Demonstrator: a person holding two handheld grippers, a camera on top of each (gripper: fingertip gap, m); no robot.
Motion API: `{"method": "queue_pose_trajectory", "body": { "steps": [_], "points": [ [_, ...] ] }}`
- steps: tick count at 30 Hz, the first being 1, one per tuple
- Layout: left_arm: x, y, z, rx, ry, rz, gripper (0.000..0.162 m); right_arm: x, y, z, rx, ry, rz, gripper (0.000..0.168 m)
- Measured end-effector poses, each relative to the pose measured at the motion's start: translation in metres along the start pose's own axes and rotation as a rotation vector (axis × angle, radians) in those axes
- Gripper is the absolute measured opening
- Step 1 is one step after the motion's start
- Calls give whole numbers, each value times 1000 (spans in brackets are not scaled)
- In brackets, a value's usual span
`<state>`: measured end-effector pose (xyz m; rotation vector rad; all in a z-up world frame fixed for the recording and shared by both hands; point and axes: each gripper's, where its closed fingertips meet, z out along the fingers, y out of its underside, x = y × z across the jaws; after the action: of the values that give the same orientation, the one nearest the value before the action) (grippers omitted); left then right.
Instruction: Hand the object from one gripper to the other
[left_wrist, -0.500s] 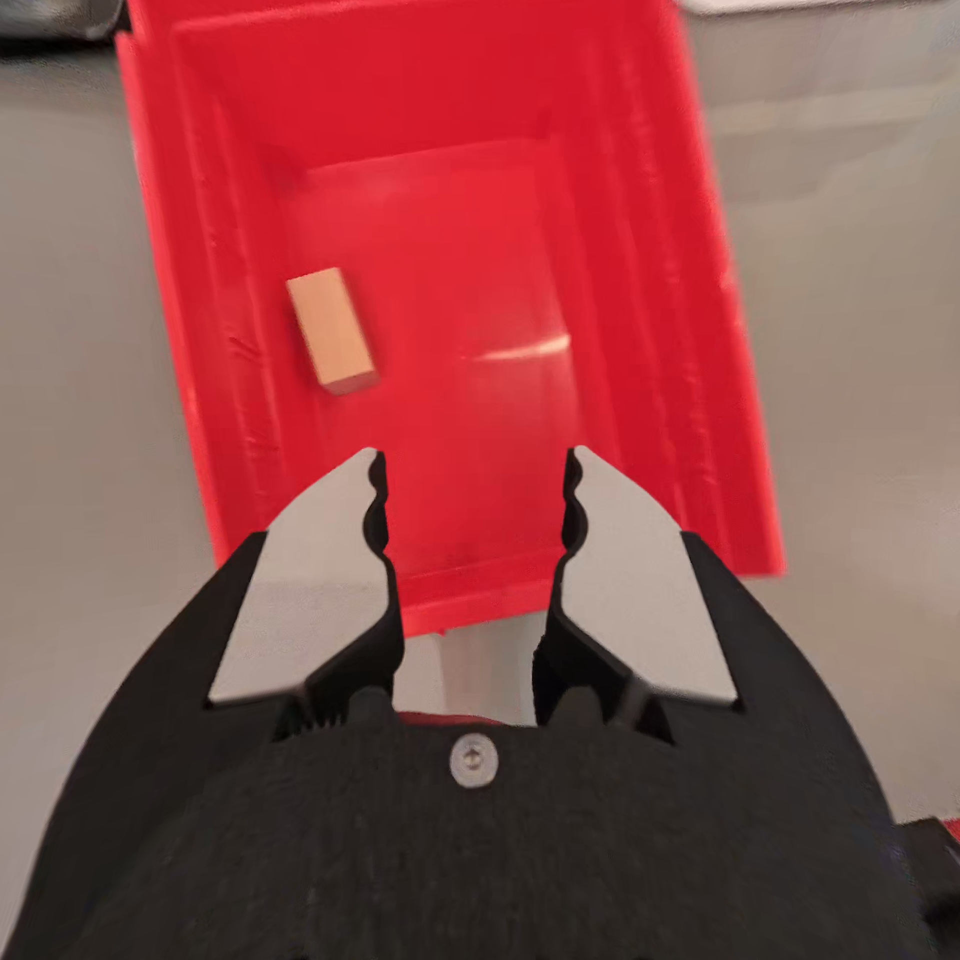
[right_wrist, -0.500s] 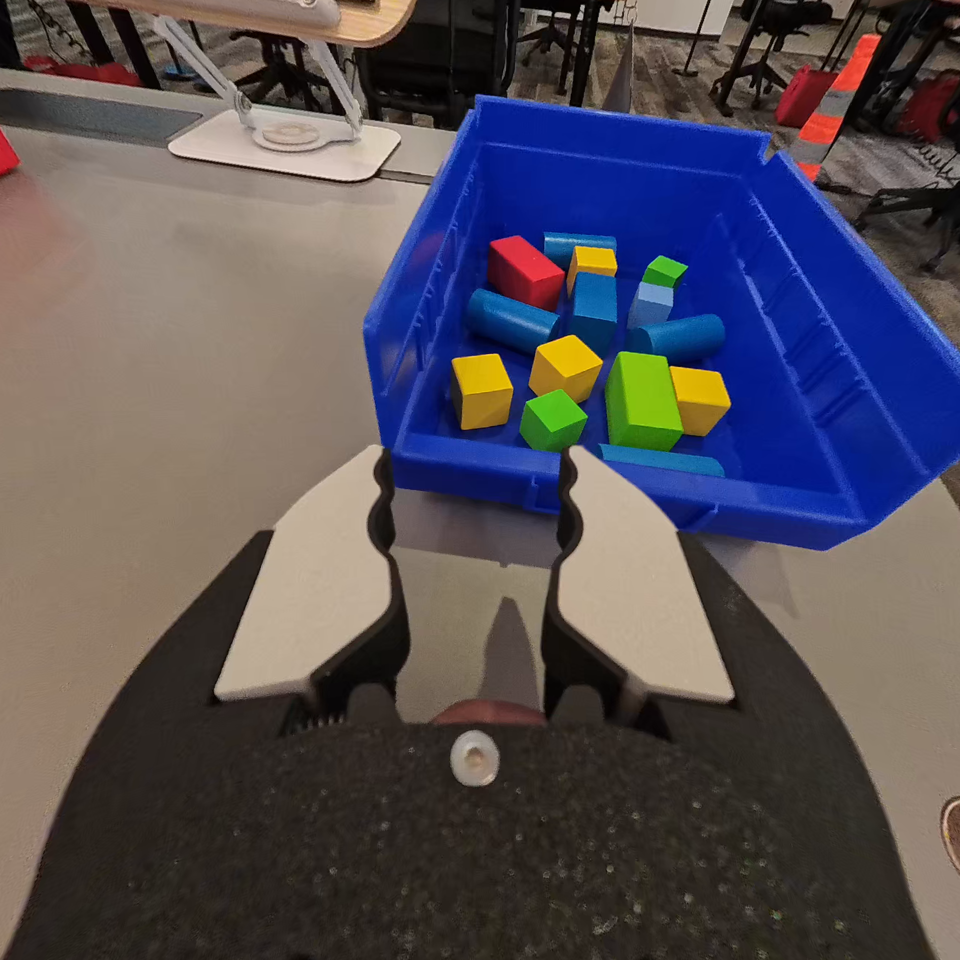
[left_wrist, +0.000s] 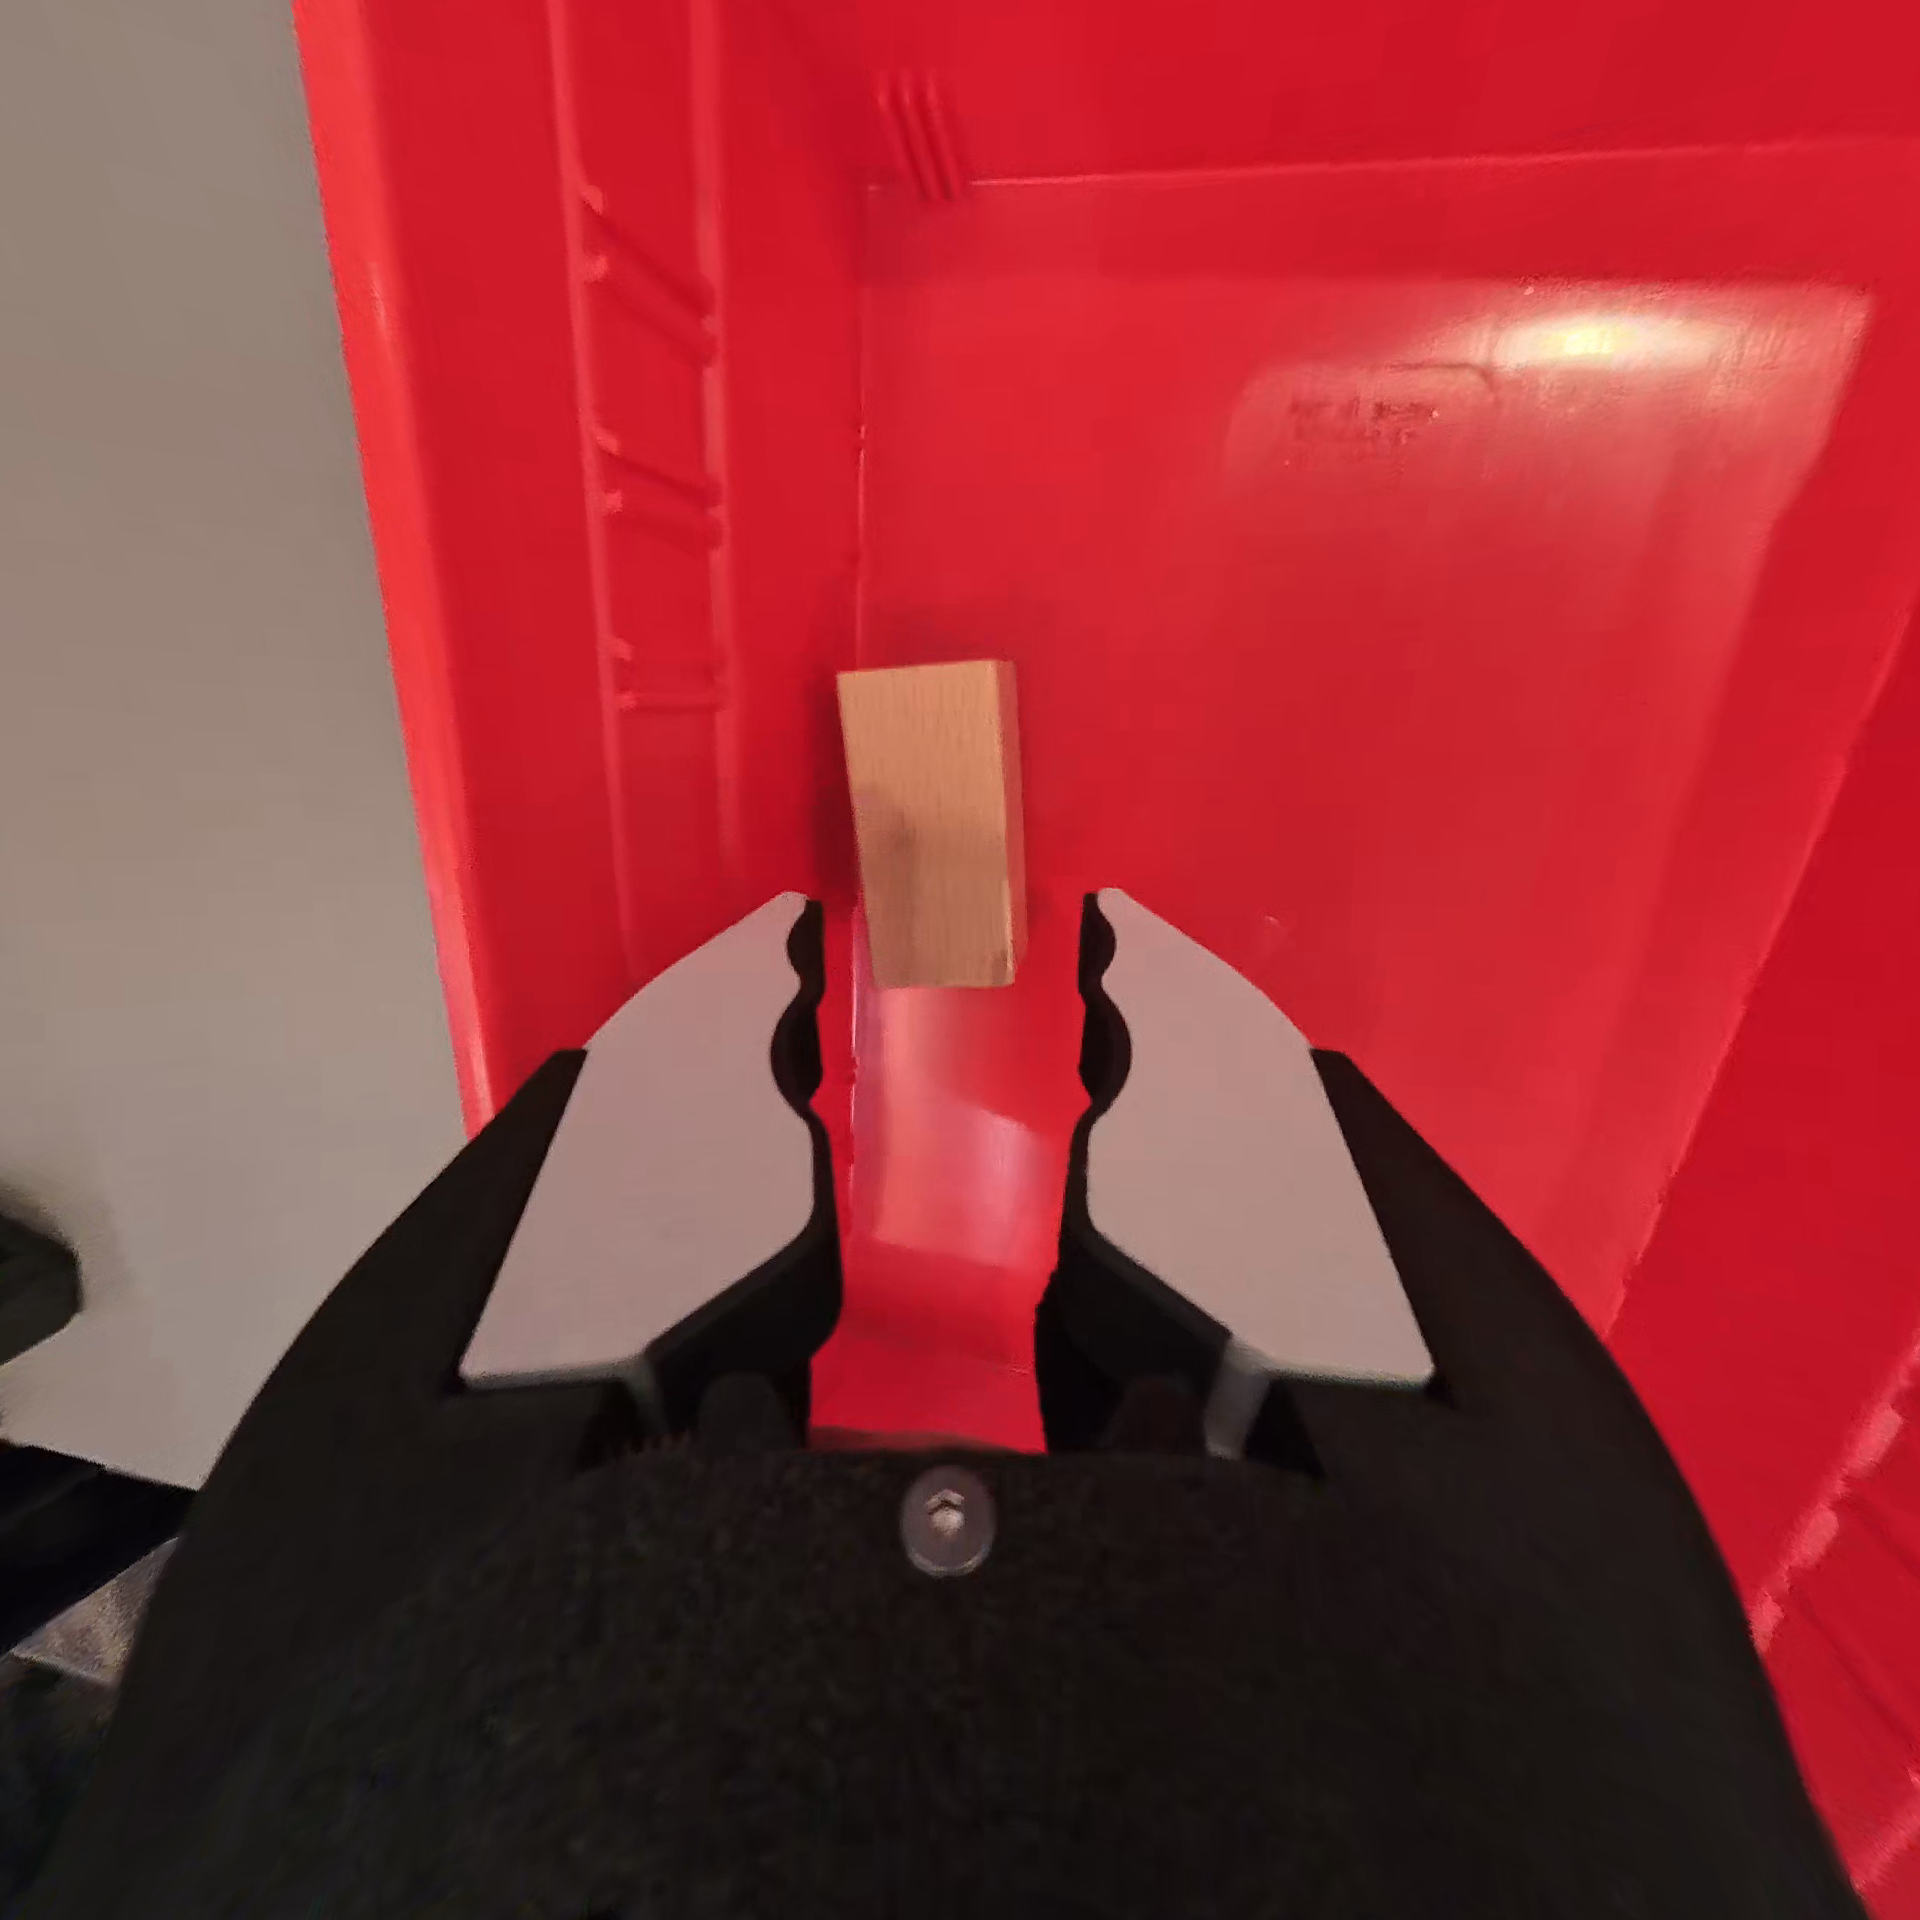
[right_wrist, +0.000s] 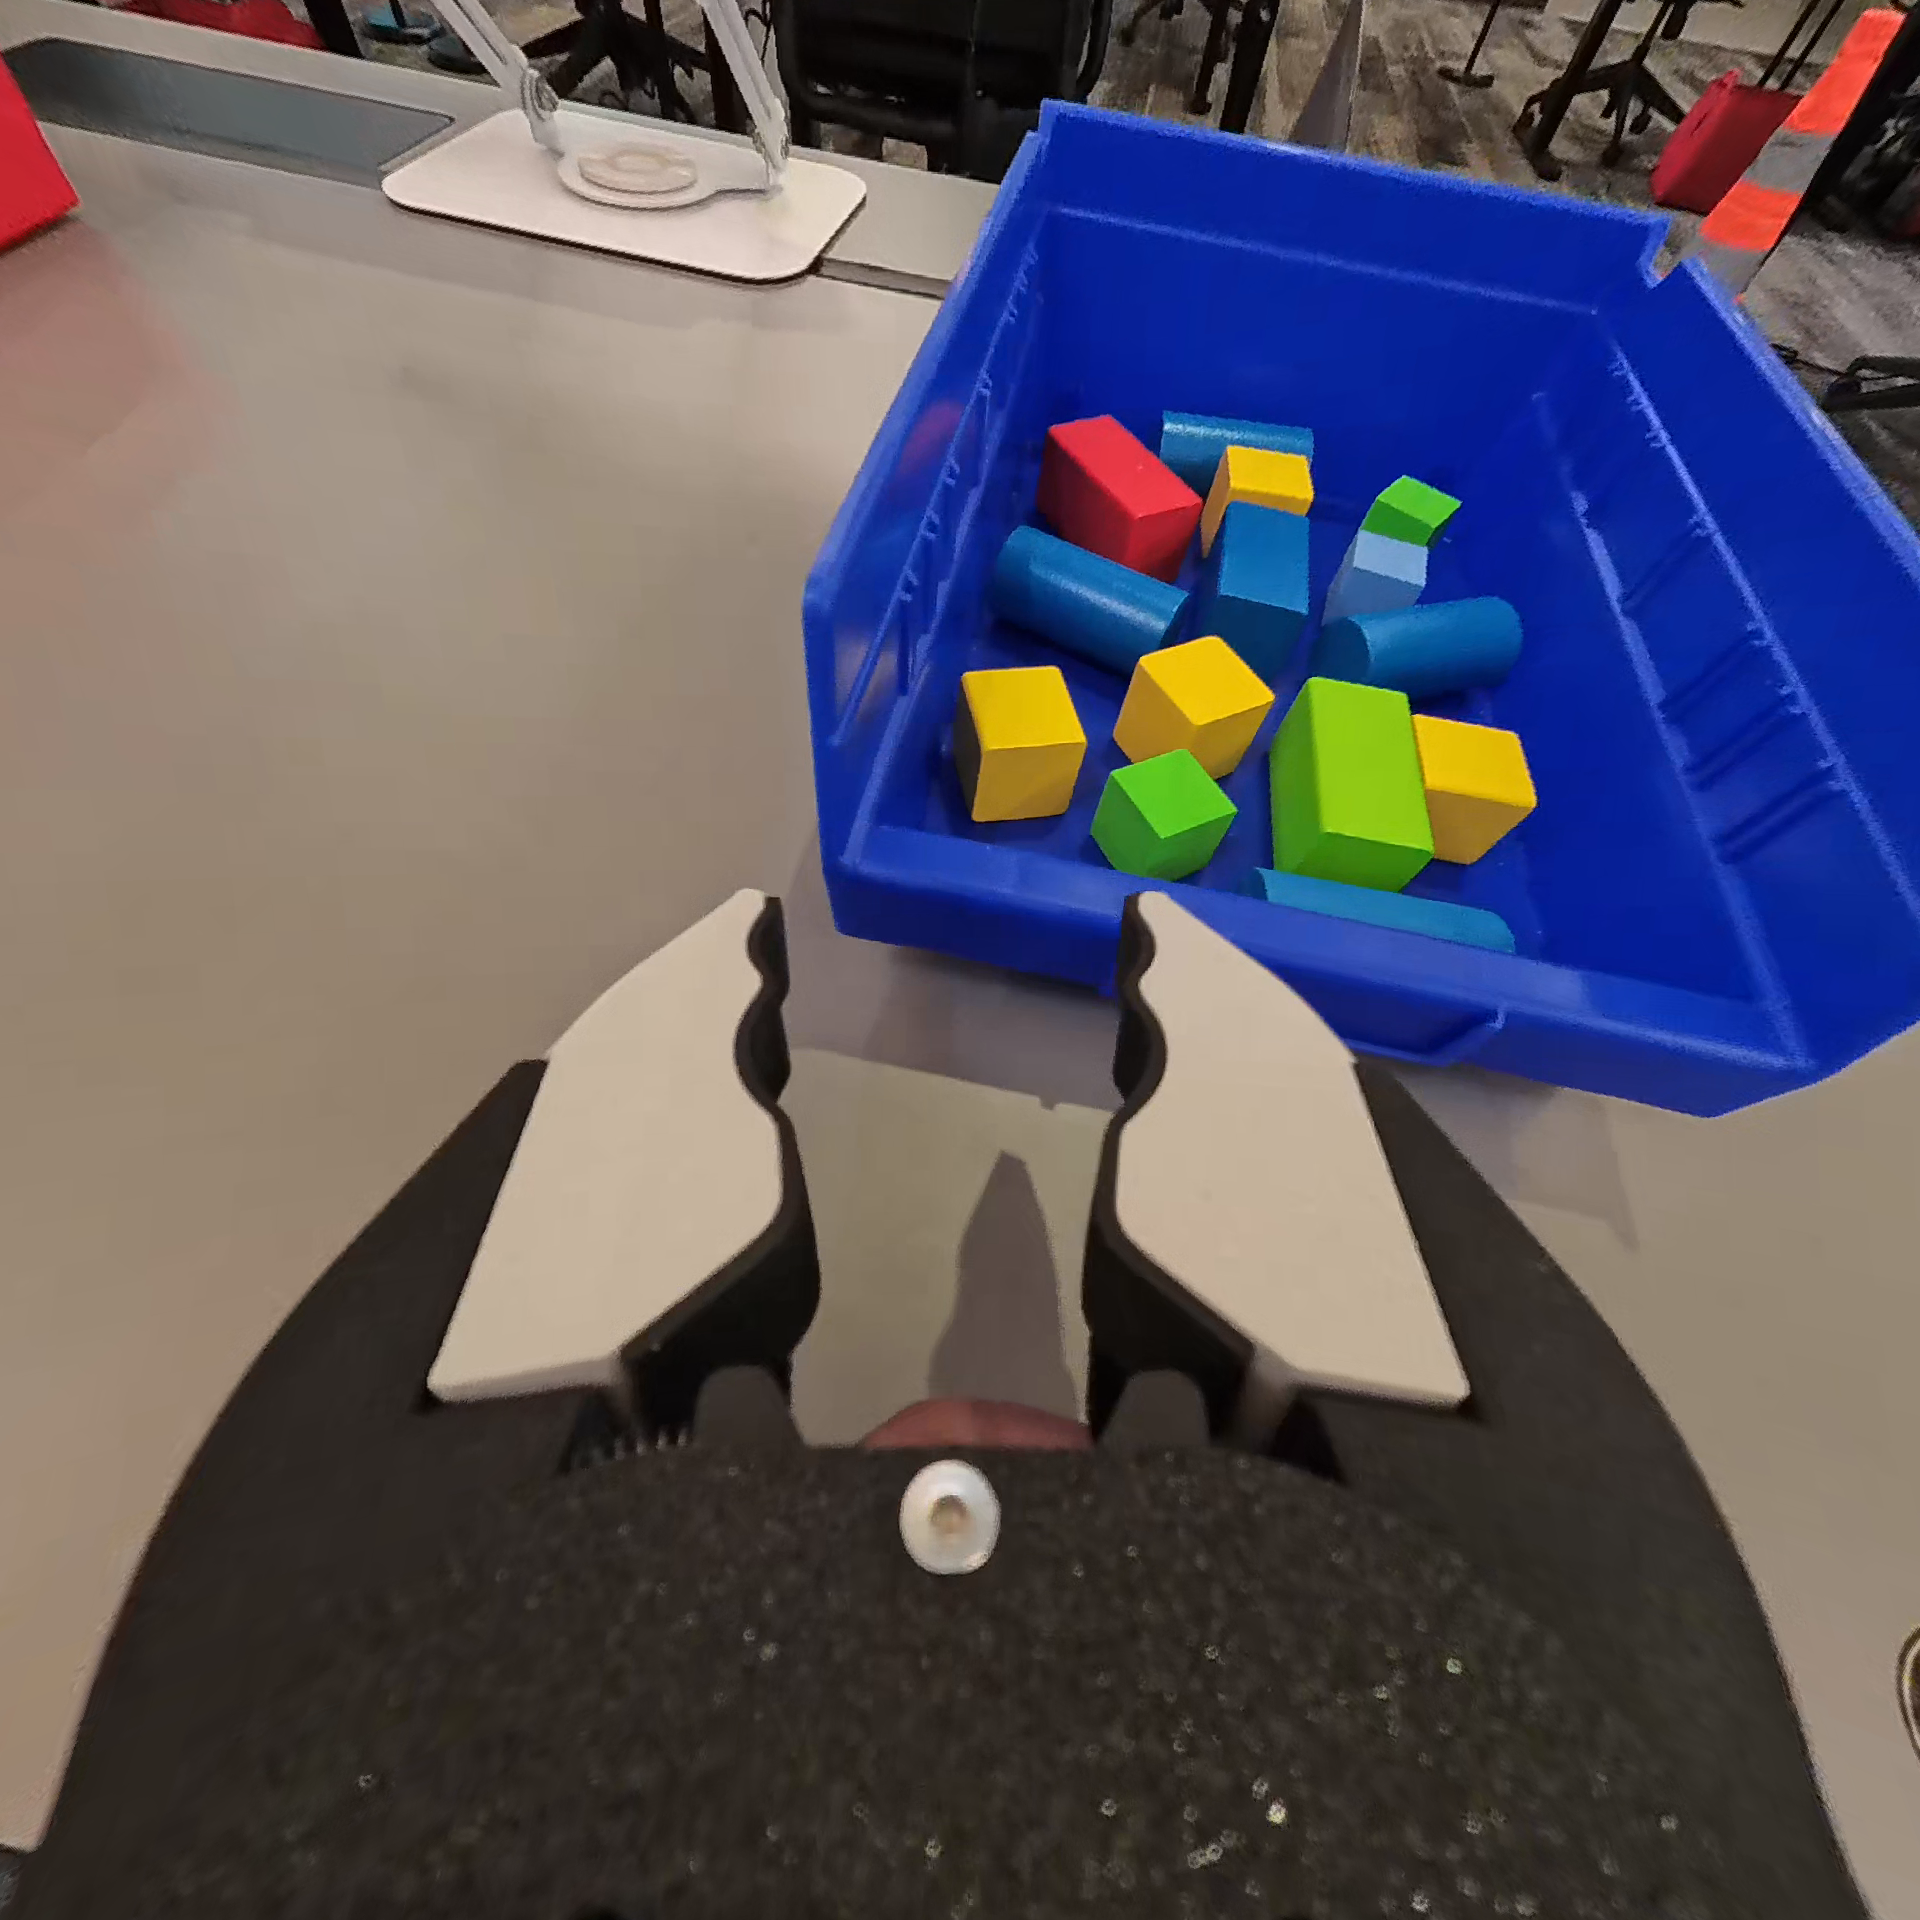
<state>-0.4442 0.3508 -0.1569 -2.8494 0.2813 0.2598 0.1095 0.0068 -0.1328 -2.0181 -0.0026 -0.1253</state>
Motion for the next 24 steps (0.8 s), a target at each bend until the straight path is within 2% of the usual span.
{"method": "queue_pose_trajectory", "body": {
  "steps": [6,10,13,20,24],
  "points": [
    [3,4,26,-67,-22,-14,47,-3,3,1,-16,-18,-1,61],
    [2,1,30,-50,-58,-38,46,-13,1,-1,-6,-101,86,61],
    [0,1,31,-12,-74,-46,37,-15,2,-1,-11,-109,80,61],
    [12,2,26,87,11,22,35,-22,4,0,-23,-132,55,61],
    [32,-4,-1,239,142,18,34,-23,0,-2,-7,-131,39,61]
  ]
}}
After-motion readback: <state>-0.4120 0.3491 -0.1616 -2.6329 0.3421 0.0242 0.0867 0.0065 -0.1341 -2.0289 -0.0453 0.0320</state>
